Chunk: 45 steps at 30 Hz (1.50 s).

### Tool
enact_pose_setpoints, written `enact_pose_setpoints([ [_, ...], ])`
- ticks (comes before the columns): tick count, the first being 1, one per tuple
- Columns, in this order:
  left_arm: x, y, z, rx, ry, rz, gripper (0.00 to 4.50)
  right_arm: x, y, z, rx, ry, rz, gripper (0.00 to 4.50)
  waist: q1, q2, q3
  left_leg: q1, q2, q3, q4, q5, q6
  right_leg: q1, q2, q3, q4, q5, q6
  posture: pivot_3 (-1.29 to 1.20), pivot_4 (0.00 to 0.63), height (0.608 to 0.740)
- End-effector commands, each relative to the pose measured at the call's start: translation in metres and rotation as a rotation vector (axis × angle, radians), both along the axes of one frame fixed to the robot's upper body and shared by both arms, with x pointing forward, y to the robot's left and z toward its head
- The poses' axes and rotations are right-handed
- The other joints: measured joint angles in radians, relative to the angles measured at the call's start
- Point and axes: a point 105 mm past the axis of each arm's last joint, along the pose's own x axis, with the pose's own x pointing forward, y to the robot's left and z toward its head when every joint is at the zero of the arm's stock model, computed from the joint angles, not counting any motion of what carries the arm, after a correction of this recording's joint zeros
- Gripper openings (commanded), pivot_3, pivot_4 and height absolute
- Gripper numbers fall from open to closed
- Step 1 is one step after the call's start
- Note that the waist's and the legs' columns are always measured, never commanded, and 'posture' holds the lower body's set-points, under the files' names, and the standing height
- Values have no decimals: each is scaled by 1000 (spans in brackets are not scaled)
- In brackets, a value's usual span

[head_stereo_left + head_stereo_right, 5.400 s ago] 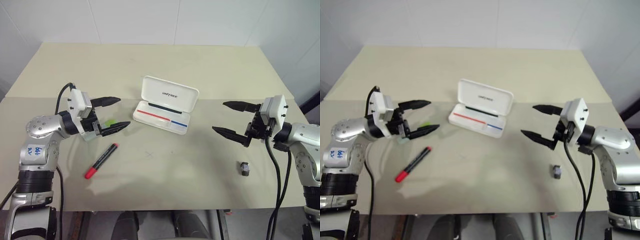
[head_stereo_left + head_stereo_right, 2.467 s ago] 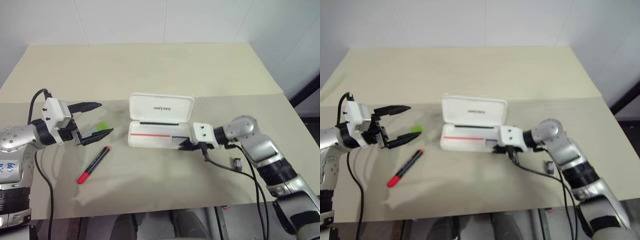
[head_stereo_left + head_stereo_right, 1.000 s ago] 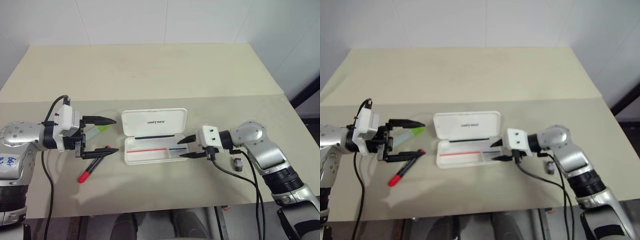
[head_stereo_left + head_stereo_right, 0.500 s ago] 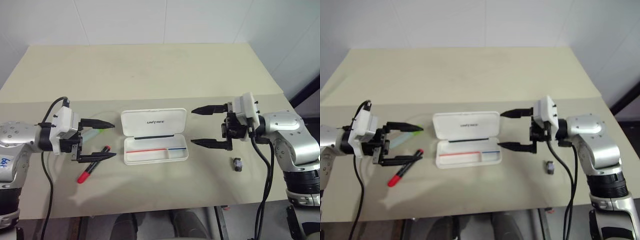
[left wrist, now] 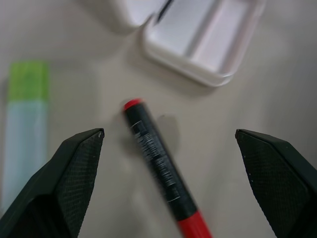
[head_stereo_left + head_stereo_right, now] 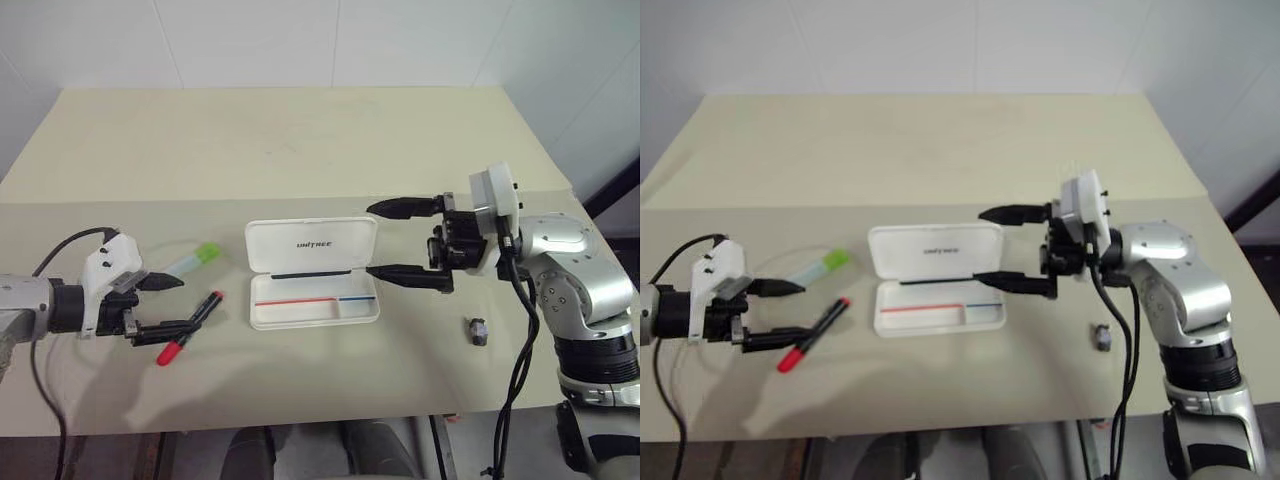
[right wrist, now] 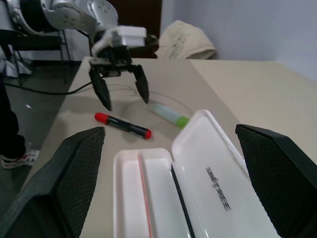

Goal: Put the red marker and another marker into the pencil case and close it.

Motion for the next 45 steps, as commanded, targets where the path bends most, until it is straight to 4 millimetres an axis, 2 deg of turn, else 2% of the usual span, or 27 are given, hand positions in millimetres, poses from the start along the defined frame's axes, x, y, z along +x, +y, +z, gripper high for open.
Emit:
enact_pose_setpoints([
  [1,1,-7,1,59,-32,45,4500,-2,3,8,17,-52,24,4471,0,0,0,0,0,0,0,0,0,0,0,0,0,0,0,0,150,740],
  [3,1,-11,-3,51,-28,71,4500,-3,8,6,17,-55,34,4471,0,0,0,0,0,0,-1,0,0,0,0,0,0,0,0,0,150,740],
  [6,-1,-29,-12,2,-6,87,4500,-3,7,6,27,-57,39,4471,1,0,0,0,0,0,-1,0,0,0,0,0,0,0,0,0,150,740],
  [10,1,-33,-24,45,5,116,4500,-3,10,6,42,-63,34,4471,-1,0,0,0,0,-1,-1,0,0,0,0,0,0,0,0,0,150,740],
  [18,15,-28,-46,153,-22,197,4500,-4,11,3,83,-83,-7,4471,1,0,0,0,-1,-1,0,0,0,0,0,0,0,0,0,0,150,740],
  [25,10,-13,-74,195,41,241,4500,-3,7,7,95,-101,-37,4471,3,0,-1,3,-1,-1,1,0,0,4,0,0,1,0,0,0,150,740],
  [30,9,-4,-77,201,39,240,3457,-3,4,8,89,-105,-43,4500,-1,1,-1,10,-1,-1,1,1,0,10,0,1,0,-1,-3,0,150,740],
  [32,9,-2,-77,204,34,242,2781,-3,3,9,87,-109,-47,4500,-3,1,-1,18,-1,-1,-1,1,0,18,0,1,-2,-9,-18,0,150,740],
  [39,11,1,-75,217,19,225,780,-8,-2,5,37,-100,-17,4500,-8,1,-1,20,-1,-1,-1,2,2,20,1,5,-7,-5,-18,0,150,740],
  [40,12,2,-74,222,10,217,595,-9,-2,4,29,-96,-10,4500,-9,1,-1,20,-1,-1,-1,2,2,20,1,5,-7,-5,-18,0,150,740],
  [45,15,6,-55,209,-22,181,595,-9,-3,0,10,-86,-2,4500,-11,0,-1,20,-1,-1,-2,2,2,19,2,6,-8,-5,-18,0,150,740],
])
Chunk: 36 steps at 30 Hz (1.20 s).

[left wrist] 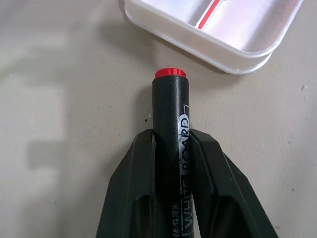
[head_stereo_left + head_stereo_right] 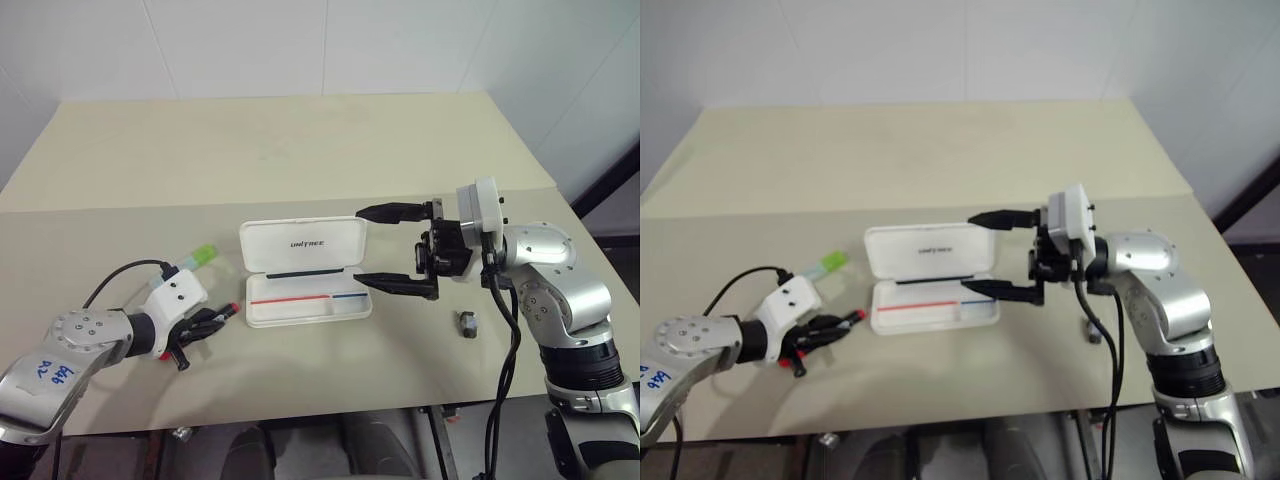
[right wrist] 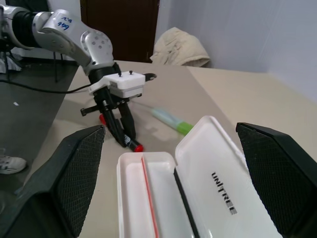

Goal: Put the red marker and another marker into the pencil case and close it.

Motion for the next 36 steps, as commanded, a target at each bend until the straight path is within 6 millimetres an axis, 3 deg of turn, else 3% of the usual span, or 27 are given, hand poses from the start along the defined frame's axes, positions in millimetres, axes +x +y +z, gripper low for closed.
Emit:
enact_pose_setpoints([
  [1,4,32,8,84,0,74,595,-6,-2,7,-2,-43,17,4500,-5,0,0,0,0,0,0,0,0,0,0,0,0,0,0,0,150,740],
  [9,-11,27,49,24,25,-99,595,0,-5,1,-22,-37,3,4500,-8,-2,1,-7,0,0,-7,-3,-4,-8,-1,-2,-2,-2,1,0,150,740],
  [11,-19,15,61,-10,22,-218,595,2,-6,-1,-29,-35,-2,4500,0,-2,1,-9,0,0,-8,-6,-5,-10,-1,-3,-2,2,14,0,150,740],
  [14,-30,2,67,-48,41,-336,595,5,-8,-3,-34,-32,-10,4500,9,-1,1,-19,0,0,-8,-7,-6,-21,-1,-4,0,-1,14,0,150,740],
  [18,-32,-9,73,-64,24,-413,595,5,-8,-5,-36,-30,-22,4500,11,-1,1,-20,1,0,-8,-9,-7,-23,-1,-5,1,-4,13,0,150,740],
  [26,-5,-48,85,-124,-107,-533,595,3,-30,-10,-79,-25,-119,4500,35,0,2,-20,0,-1,2,-10,-5,-19,-1,-5,4,-3,16,0,150,740],
  [30,13,-70,89,-152,-130,-604,595,0,-52,-19,-167,-44,-189,4500,53,0,2,-20,-1,-1,5,-10,-4,-18,-1,-4,7,-3,17,0,150,740],
  [36,39,-111,83,-175,-138,-680,595,-18,-68,-26,-217,-7,-219,4500,63,0,2,-20,-2,-1,12,-11,-3,-16,0,-3,9,-1,20,0,150,740],
])
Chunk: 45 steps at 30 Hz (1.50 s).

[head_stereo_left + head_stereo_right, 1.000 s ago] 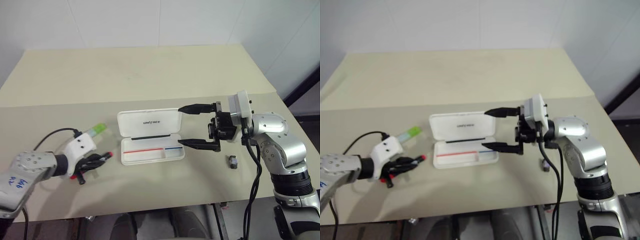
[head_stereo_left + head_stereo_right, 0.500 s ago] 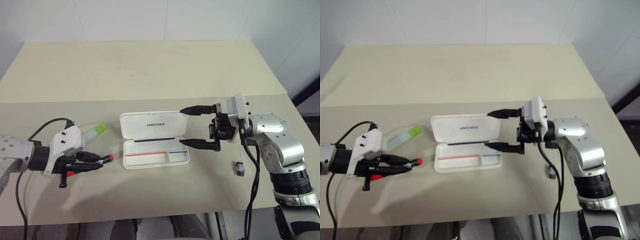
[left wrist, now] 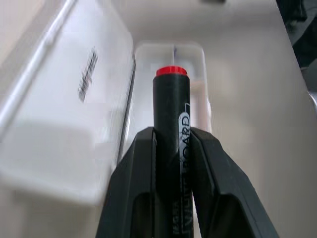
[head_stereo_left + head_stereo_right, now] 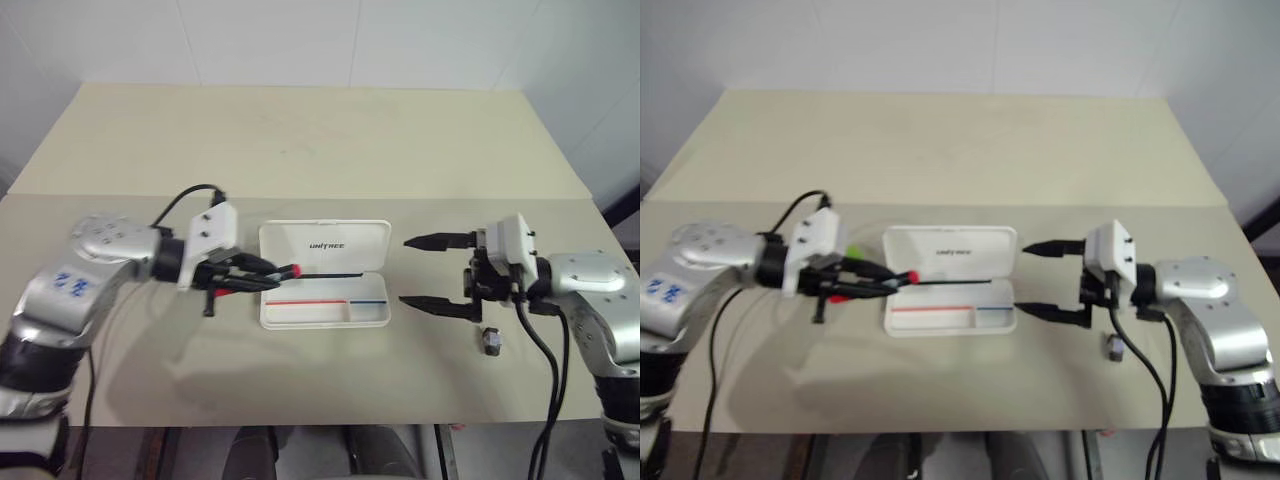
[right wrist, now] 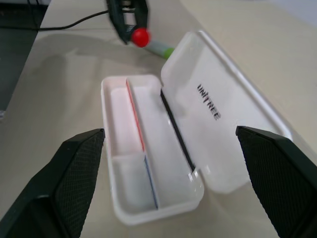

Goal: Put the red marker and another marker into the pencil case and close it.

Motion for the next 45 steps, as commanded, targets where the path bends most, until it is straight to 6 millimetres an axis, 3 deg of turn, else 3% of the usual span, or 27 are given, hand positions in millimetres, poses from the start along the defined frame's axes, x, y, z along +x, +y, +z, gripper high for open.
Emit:
enact_pose_setpoints([
  [1,13,-21,-3,9,-32,-27,595,-10,-7,10,-16,-44,-16,4500,0,0,0,0,0,0,1,0,1,0,0,0,0,0,0,0,150,740],
  [11,33,-68,-18,0,-44,-60,595,-16,-4,11,17,-64,-71,4500,3,0,0,0,0,-1,8,-1,2,4,1,2,1,2,4,0,150,740],
  [20,37,-72,-33,40,-39,-70,595,-17,0,14,41,-78,-90,4500,4,0,0,1,-1,-1,8,-1,2,5,0,2,1,3,5,0,150,740],
  [21,34,-75,-32,29,-33,-81,1314,-17,0,14,43,-78,-91,4500,5,0,0,0,-1,-1,8,-1,2,5,0,2,1,3,5,0,150,740],
  [25,29,-89,-21,-53,-44,-114,2559,-15,2,14,50,-78,-87,4500,11,0,0,0,-1,-1,8,-1,2,5,0,2,0,3,5,0,150,740],
  [28,22,-94,-12,-104,-27,-137,2559,-13,3,15,57,-81,-80,4500,16,0,0,1,-1,-1,8,-1,2,5,0,2,0,3,5,0,150,740],
  [34,12,-92,1,-140,-46,-174,2559,-9,8,17,71,-84,-57,4500,19,0,0,1,-1,-1,8,-1,2,5,0,2,1,3,5,0,150,740],
  [37,3,-82,10,-144,-43,-204,2559,-7,11,21,86,-88,-35,4500,20,0,0,1,-1,-1,8,-1,2,5,0,2,1,3,5,0,150,740],
  [40,-5,-58,12,-96,-37,-195,3141,-5,16,26,97,-99,-5,4500,14,0,0,2,0,-1,7,-1,2,5,1,2,1,3,5,0,150,740],
  [44,-21,-23,23,-85,-9,-178,4464,-2,25,32,108,-111,56,4500,4,0,0,2,0,-1,7,-1,2,6,0,2,1,2,4,0,150,740],
  [45,-21,-14,26,-79,-15,-147,4464,-2,28,34,112,-113,74,4500,3,0,0,2,0,-1,7,-1,2,6,0,1,1,2,4,0,150,740],
])
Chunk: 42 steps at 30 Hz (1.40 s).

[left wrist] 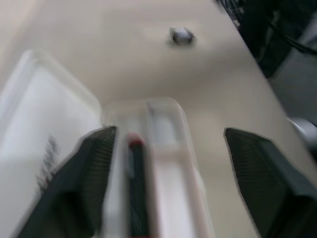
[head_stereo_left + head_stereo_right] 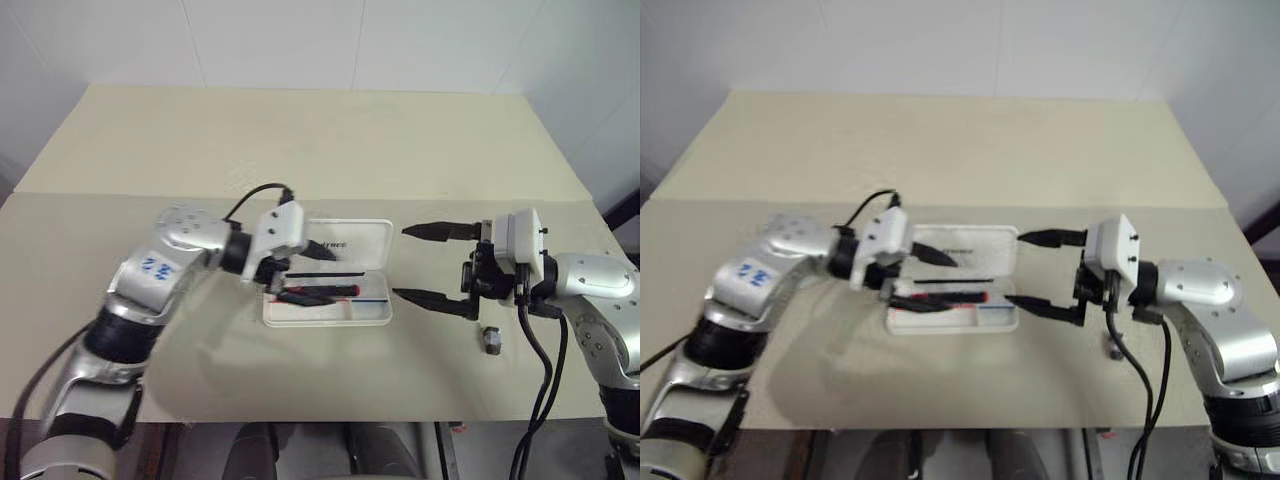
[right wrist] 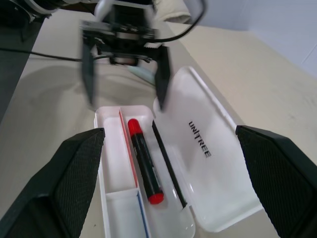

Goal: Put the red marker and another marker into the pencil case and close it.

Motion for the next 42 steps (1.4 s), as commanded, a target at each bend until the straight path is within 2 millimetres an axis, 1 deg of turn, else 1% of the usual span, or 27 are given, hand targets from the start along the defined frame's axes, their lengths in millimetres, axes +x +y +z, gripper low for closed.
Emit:
enact_pose_setpoints([
  [1,-13,24,21,2,-48,23,4464,-3,12,10,24,-33,80,4500,-3,0,0,0,0,0,0,0,0,0,0,0,0,0,0,0,150,740],
  [5,-13,71,24,106,-63,166,4464,-4,24,15,39,-26,154,4500,-9,0,0,0,0,0,-1,0,0,0,0,-1,0,0,-1,0,150,740],
  [7,-12,89,27,143,-71,209,4464,-4,29,15,38,-24,183,4500,-8,0,0,0,0,0,-1,0,0,0,0,-1,0,-1,-2,0,150,740],
  [8,-12,95,28,155,-75,220,4464,-4,30,16,37,-25,192,4500,-8,0,0,0,0,0,-1,0,0,0,0,-1,0,-1,-2,0,150,740],
  [10,-5,116,27,207,-90,308,4464,-3,35,16,41,-27,210,4500,-7,0,0,0,0,0,-1,0,0,-1,-1,-2,0,-1,-3,0,150,740],
  [11,-2,121,26,228,-96,329,4464,-2,36,16,41,-26,215,4500,-6,0,0,0,0,0,-1,0,0,-1,-1,-2,0,-2,-3,0,150,740],
  [12,4,132,23,253,-102,396,4464,-3,38,16,43,-26,221,4500,-5,0,0,0,0,0,-1,0,0,-1,-1,-2,0,-2,-3,0,150,740],
  [15,17,152,17,300,-106,525,4464,-3,41,15,46,-24,228,4500,-6,0,0,0,0,0,-2,0,0,-1,-1,-3,0,-2,-4,0,150,740],
  [17,27,169,1,402,-135,573,4464,-3,42,15,52,-22,224,4500,-6,0,0,-1,0,0,-2,0,0,-3,-1,-3,0,-2,-4,0,150,740],
  [19,38,178,-11,448,-152,610,4464,-3,42,14,54,-21,218,4500,-6,0,0,-1,1,1,-3,0,0,-4,-1,-3,1,-2,-4,0,150,740],
  [21,48,184,-24,487,-152,615,4464,-4,42,13,53,-21,215,4500,-6,0,0,-2,1,1,-3,0,0,-6,-1,-3,2,-3,-5,0,150,740],
  [23,55,185,-33,514,-150,598,4464,-5,42,13,53,-22,214,4500,-5,0,0,-2,1,1,-3,0,0,-6,0,-3,2,-3,-5,0,150,740],
  [29,76,169,-38,496,-175,587,4464,-7,42,13,56,-27,196,4500,1,0,0,-3,1,2,-2,0,0,-7,-1,-2,4,-3,-5,0,150,740],
  [33,83,164,-43,490,-164,611,4464,-9,42,13,59,-26,186,4500,0,0,0,-3,1,2,-1,0,0,-7,-1,-2,5,-2,-4,0,150,740],
  [38,85,166,-49,524,-147,646,4464,-8,42,13,64,-29,179,4500,4,1,0,-1,0,1,0,0,1,-5,-1,-2,7,-2,-3,0,150,740],
  [40,86,167,-50,528,-141,658,4061,-8,41,13,65,-30,177,4500,4,1,0,-1,0,1,0,1,1,-4,-1,-2,7,-1,-3,0,150,740],
  [41,86,167,-50,526,-140,662,3927,-8,41,14,66,-31,175,4500,4,1,0,0,0,1,0,1,2,-4,-1,-2,7,0,-3,0,150,740],
  [42,85,167,-50,528,-138,664,3562,-8,41,14,66,-32,174,4500,4,1,0,0,0,1,0,2,2,-4,-1,-2,7,0,-3,0,150,740],
])
